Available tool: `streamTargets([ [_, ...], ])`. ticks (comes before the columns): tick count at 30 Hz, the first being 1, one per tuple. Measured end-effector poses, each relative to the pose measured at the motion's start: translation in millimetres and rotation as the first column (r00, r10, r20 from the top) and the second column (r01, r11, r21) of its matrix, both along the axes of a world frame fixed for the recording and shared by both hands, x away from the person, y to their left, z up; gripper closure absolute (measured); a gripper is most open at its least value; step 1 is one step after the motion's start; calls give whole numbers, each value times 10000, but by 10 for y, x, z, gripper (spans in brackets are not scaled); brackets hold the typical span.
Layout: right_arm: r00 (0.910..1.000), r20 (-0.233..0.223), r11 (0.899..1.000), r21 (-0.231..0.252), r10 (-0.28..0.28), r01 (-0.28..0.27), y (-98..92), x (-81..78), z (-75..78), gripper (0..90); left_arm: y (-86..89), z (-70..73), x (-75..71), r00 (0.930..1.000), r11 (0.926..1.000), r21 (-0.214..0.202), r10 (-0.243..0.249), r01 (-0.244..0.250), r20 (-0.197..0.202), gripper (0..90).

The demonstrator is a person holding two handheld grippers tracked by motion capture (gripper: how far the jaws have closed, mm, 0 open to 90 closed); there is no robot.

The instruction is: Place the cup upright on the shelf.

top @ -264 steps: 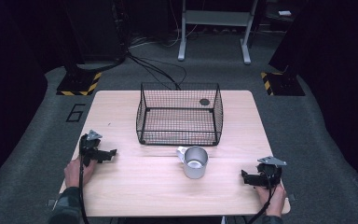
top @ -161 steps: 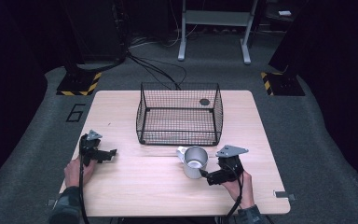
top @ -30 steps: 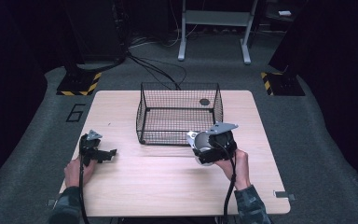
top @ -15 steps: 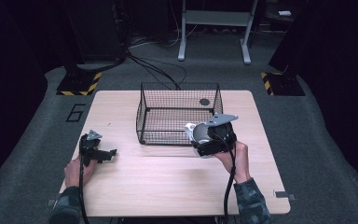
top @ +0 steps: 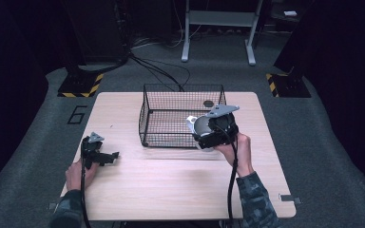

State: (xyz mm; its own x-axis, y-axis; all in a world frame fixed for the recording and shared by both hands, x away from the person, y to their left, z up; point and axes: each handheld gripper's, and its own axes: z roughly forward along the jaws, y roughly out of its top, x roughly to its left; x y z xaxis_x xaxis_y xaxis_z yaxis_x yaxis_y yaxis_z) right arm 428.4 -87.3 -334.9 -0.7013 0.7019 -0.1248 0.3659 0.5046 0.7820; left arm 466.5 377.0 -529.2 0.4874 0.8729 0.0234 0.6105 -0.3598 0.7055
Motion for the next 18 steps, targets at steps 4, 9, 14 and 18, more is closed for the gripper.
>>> streamTargets([
  [4,9999,99,10000,-53,21,-21,32,63,47,54,0,0,0,10000,10000,2,-4,4,0,3],
  [9,9997,229,9999,-104,112,-110,80,144,104,54,0,0,0,10000,10000,1,-5,5,-2,3],
  [14,9997,214,9999,-95,106,-104,100,204,131,54,0,0,0,10000,10000,0,-3,3,-2,3],
  [18,9999,115,10000,-64,16,-15,123,262,153,54,0,0,0,10000,10000,3,-5,5,-4,3],
])
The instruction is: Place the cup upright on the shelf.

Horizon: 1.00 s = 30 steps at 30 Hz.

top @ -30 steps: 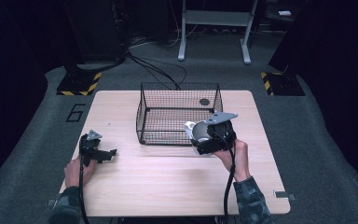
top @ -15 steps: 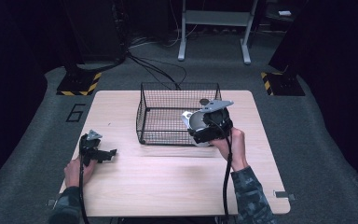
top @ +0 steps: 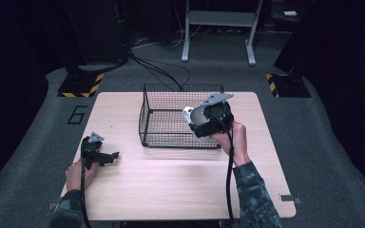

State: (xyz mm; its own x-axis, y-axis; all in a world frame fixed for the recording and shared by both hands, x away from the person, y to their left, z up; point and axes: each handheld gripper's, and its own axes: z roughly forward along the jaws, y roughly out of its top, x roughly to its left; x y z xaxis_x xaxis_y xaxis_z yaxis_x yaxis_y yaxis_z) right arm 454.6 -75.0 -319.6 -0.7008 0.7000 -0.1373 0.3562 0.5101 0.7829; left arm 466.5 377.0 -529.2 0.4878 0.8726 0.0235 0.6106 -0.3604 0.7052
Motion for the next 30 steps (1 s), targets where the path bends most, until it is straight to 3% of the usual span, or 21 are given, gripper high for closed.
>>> streamTargets([
  [30,9988,-388,9995,118,-304,308,87,460,-69,54,0,0,0,10000,10000,-3,-1,1,3,3],
])
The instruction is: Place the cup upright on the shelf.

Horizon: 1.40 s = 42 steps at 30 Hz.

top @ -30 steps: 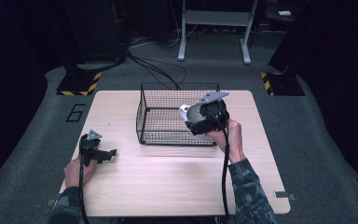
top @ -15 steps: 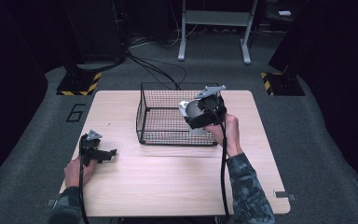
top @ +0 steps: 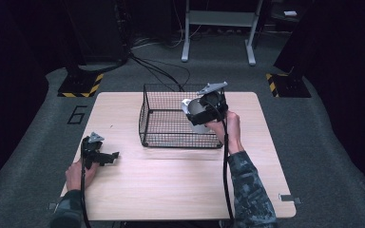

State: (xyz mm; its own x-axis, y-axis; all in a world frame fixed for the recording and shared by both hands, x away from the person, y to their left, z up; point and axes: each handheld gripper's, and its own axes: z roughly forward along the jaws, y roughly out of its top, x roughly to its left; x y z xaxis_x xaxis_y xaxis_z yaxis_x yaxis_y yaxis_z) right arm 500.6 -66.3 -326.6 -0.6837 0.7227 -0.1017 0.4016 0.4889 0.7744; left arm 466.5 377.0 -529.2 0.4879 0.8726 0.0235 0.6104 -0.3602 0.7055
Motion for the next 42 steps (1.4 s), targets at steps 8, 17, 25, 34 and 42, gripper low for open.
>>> streamTargets([
  [8,9999,-100,9999,23,-115,115,10,149,-82,54,0,0,0,10000,10000,3,2,-2,-1,3],
  [17,9987,-413,9995,53,-311,314,32,278,-143,54,0,0,0,10000,10000,1,1,-1,-3,3],
  [25,9973,-570,9989,-114,-461,456,70,378,-213,54,0,0,0,10000,10000,3,1,-1,-1,3],
  [34,9949,-784,9979,-72,-642,638,97,490,-293,54,0,0,0,10000,10000,-4,5,-5,1,3],
  [42,9916,-1052,9969,129,-753,771,132,596,-416,54,0,0,0,10000,10000,3,-1,1,-1,3],
])
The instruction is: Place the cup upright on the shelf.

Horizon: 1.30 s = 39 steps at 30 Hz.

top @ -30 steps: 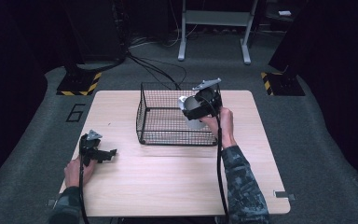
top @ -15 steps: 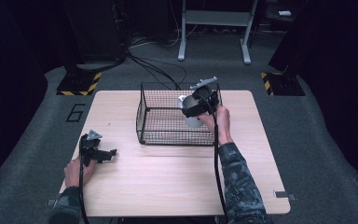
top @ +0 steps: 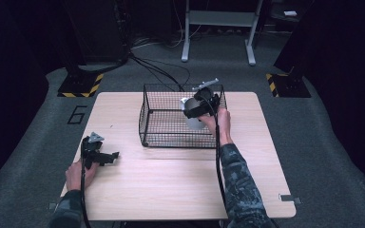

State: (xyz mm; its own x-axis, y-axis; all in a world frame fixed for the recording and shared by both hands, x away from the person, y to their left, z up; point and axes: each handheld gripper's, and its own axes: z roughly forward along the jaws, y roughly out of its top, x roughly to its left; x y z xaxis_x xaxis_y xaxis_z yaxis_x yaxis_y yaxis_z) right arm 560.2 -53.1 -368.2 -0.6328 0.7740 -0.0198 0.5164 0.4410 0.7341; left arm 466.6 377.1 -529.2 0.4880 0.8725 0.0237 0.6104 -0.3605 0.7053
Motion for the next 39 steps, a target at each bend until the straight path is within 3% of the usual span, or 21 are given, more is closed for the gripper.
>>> streamTargets([
  [18,9966,-822,9999,102,-102,111,28,120,-244,53,0,0,0,10000,10000,-2,-3,3,0,3],
  [39,9894,-1445,9999,-52,-130,124,70,191,-424,53,0,0,0,10000,10000,-5,1,-1,0,3],
])
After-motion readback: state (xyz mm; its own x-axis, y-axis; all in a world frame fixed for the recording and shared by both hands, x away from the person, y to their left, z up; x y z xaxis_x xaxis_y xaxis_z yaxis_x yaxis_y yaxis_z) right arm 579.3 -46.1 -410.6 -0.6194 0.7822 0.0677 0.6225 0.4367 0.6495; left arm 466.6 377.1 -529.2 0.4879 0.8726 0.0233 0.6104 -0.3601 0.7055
